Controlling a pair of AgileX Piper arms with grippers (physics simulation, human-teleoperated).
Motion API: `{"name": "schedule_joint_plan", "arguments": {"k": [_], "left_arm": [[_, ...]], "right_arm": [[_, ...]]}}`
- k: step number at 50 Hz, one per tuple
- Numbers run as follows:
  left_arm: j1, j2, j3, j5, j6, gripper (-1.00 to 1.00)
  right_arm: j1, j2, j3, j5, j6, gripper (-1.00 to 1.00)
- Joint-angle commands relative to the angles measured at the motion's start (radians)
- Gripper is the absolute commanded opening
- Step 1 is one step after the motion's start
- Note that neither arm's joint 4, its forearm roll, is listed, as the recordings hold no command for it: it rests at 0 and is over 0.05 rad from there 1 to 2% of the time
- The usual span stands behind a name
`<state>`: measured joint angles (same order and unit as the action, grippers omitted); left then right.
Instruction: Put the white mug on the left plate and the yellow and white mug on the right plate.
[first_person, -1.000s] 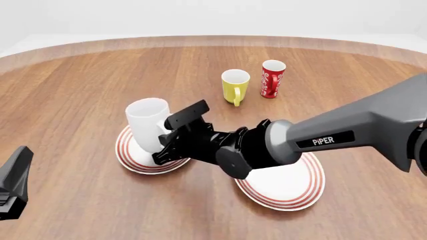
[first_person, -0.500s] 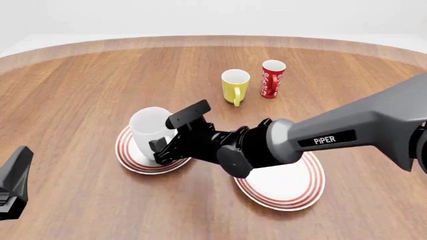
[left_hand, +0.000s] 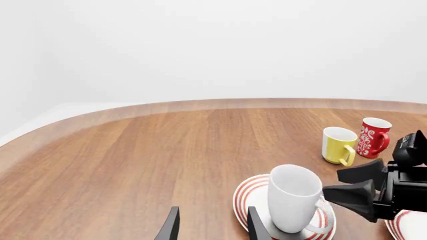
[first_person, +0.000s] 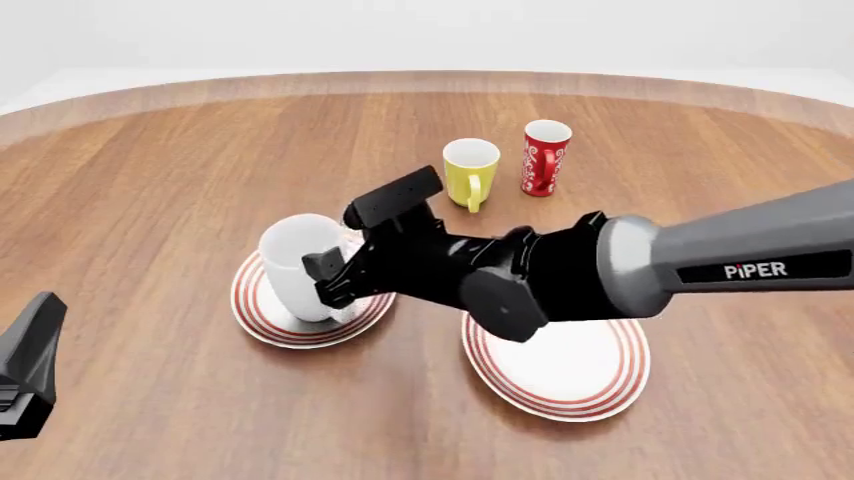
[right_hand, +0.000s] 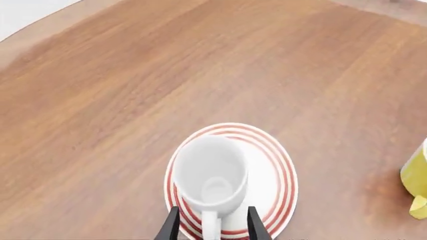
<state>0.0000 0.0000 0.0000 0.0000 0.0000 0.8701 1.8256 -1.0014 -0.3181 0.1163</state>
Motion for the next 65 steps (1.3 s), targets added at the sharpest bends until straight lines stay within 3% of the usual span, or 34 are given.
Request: {"name": "schedule_joint_plan", "arguments": {"k": [1, 33, 65], "left_arm": [[0.0, 0.0, 0.0, 0.0, 0.0, 1.0], [0.0, 0.0, 0.0, 0.0, 0.0, 1.0], [0.0, 0.0, 0.0, 0.0, 0.0, 1.0]], "right_arm": [[-0.013, -0.11, 0.04, 0.024, -0.014, 1.0], [-0.162, -0.583, 0.18, 0.111, 0.02, 1.0], [-0.456, -0.941, 0.339, 0.13, 0.038, 1.0]]}}
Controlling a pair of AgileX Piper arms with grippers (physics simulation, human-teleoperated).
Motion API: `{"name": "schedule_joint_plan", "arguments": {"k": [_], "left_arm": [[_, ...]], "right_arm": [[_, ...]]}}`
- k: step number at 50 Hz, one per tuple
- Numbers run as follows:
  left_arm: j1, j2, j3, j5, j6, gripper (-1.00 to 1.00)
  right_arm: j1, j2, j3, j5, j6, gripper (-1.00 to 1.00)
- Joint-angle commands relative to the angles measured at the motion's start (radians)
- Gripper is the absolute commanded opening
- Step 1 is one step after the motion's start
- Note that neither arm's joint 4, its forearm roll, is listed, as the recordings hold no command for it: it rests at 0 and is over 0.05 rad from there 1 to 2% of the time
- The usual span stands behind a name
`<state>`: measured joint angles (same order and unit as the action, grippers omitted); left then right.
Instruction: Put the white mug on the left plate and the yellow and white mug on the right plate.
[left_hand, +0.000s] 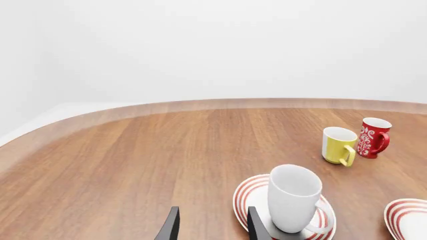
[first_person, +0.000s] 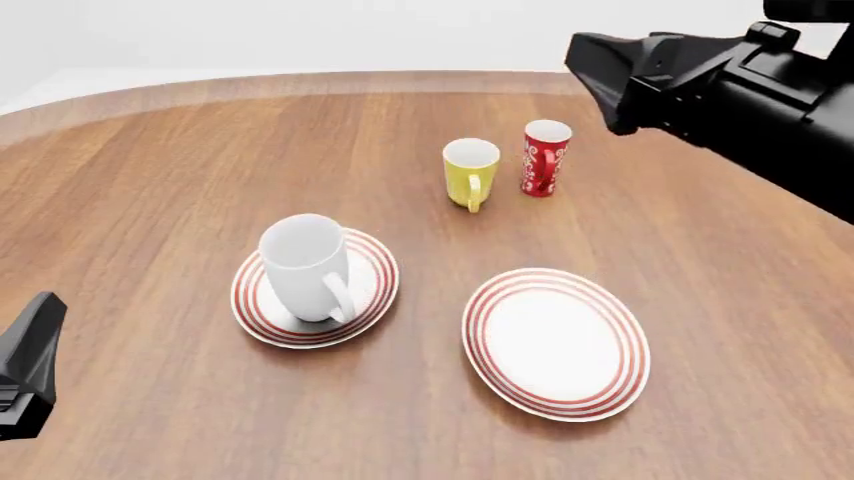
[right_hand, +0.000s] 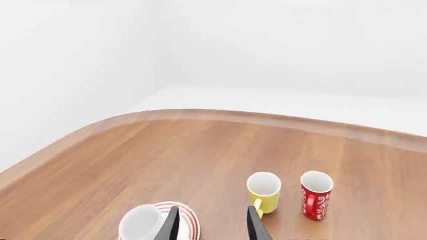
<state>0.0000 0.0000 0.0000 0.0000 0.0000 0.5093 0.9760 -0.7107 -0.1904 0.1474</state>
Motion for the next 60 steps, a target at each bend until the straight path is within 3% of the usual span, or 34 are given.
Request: {"name": "schedule_joint_plan", "arguments": {"k": [1, 12, 32, 60], "left_arm": [[0.0, 0.0, 0.0, 0.0, 0.0, 1.0], [0.0, 0.0, 0.0, 0.0, 0.0, 1.0], [0.0, 0.0, 0.0, 0.0, 0.0, 1.0], [0.0, 0.0, 0.0, 0.0, 0.0, 1.0]], "right_arm": [[-0.103, -0.093, 0.052, 0.0, 0.008, 1.0], [-0.142, -0.044, 0.068, -0.047, 0.008, 1.0], [-0.127, 0.252, -0.019, -0.17, -0.008, 1.0], [-0.114, 0.506, -0.125, -0.22, -0.02, 1.0]]}}
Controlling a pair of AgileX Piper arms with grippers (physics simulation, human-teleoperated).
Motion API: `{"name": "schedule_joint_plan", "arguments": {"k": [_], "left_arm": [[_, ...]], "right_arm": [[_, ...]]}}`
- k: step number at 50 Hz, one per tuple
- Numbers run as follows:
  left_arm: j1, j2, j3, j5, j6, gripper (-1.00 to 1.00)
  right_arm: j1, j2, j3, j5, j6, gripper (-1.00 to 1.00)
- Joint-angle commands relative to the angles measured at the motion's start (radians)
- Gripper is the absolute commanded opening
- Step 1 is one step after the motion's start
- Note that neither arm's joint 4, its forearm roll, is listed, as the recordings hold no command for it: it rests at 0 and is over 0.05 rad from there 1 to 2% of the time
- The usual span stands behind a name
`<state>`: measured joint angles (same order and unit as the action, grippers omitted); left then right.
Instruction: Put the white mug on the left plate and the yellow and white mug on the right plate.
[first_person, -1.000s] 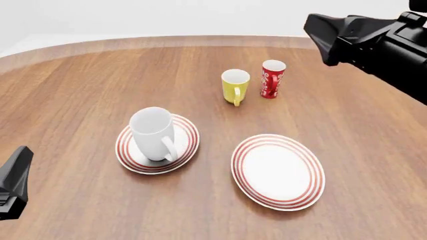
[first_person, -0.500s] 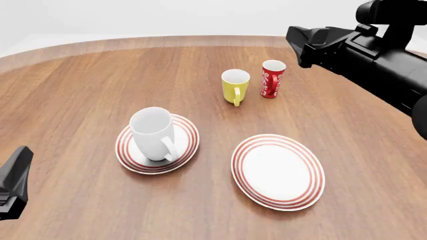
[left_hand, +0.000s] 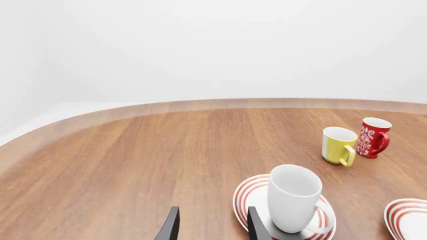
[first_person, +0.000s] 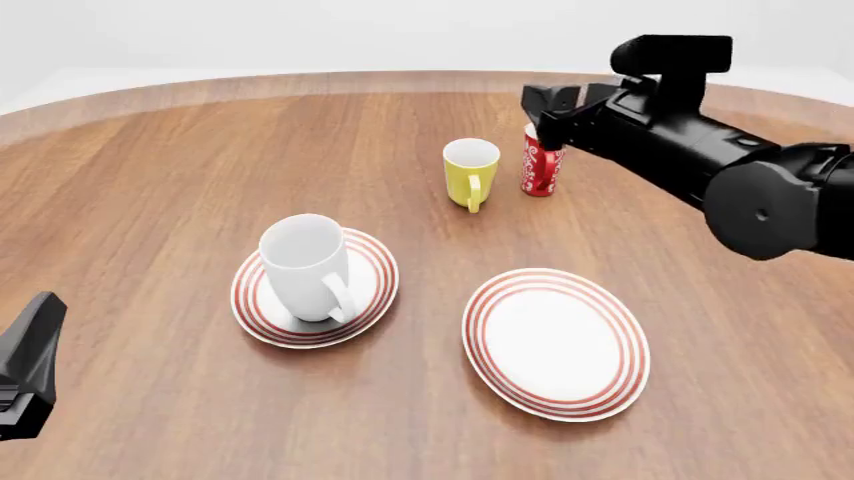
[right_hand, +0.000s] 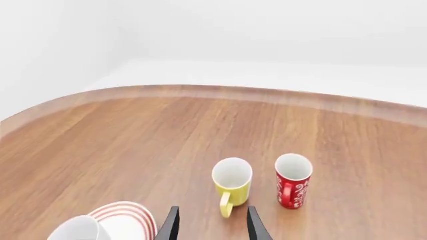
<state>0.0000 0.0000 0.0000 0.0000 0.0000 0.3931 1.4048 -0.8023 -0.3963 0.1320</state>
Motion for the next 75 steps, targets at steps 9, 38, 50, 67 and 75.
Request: {"name": "schedule_joint_plan", "arguments": {"k": [9, 38, 50, 67, 75], "left_arm": [[0.0, 0.0, 0.0, 0.0, 0.0, 1.0], [0.0, 0.0, 0.0, 0.0, 0.0, 1.0], [0.0, 0.0, 0.0, 0.0, 0.0, 1.0], [0.0, 0.0, 0.0, 0.0, 0.0, 1.0], [0.0, 0.0, 0.0, 0.0, 0.0, 1.0]], "right_arm": [[-0.002, 0.13, -0.068, -0.016, -0.01, 1.0], [0.01, 0.252, -0.13, -0.022, 0.005, 1.0], [0.012, 0.289, -0.162, -0.016, 0.007, 1.0], [0.015, 0.357, -0.219, -0.005, 0.006, 1.0], [0.013, 0.383, -0.239, -0.005, 0.011, 1.0]]}}
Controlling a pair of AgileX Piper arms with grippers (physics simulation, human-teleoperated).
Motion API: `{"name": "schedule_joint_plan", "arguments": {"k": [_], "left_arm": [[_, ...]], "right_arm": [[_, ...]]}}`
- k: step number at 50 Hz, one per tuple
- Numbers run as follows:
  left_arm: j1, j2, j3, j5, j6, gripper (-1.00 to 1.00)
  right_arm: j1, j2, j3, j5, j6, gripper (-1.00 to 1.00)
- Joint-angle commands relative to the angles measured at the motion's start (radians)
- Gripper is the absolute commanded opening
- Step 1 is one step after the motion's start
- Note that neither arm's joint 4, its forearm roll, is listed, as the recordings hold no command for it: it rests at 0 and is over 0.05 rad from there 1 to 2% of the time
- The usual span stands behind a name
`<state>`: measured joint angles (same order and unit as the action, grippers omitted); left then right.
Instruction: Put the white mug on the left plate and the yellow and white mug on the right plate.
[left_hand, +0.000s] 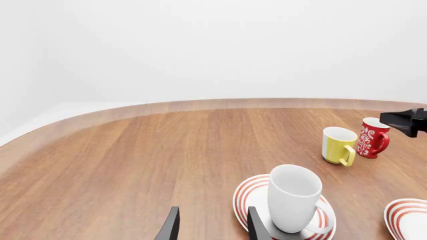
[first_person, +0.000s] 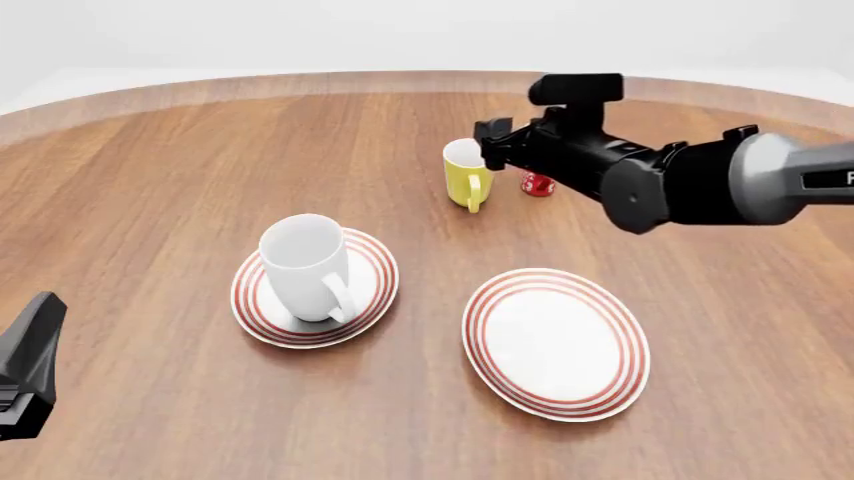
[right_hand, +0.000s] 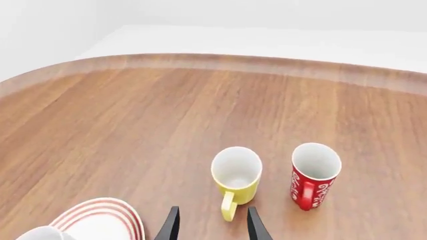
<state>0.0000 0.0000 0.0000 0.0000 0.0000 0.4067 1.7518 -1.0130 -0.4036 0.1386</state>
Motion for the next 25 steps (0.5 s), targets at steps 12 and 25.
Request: {"name": "schedule_joint_plan", "arguments": {"k": [12, 25], "left_arm": [[0.0, 0.0, 0.0, 0.0, 0.0, 1.0], [0.0, 0.0, 0.0, 0.0, 0.0, 1.0]], "right_arm": [[-0.002, 0.078, -0.061, 0.007, 0.006, 1.0], [-0.009, 0.127, -0.095, 0.009, 0.013, 1.0]]}}
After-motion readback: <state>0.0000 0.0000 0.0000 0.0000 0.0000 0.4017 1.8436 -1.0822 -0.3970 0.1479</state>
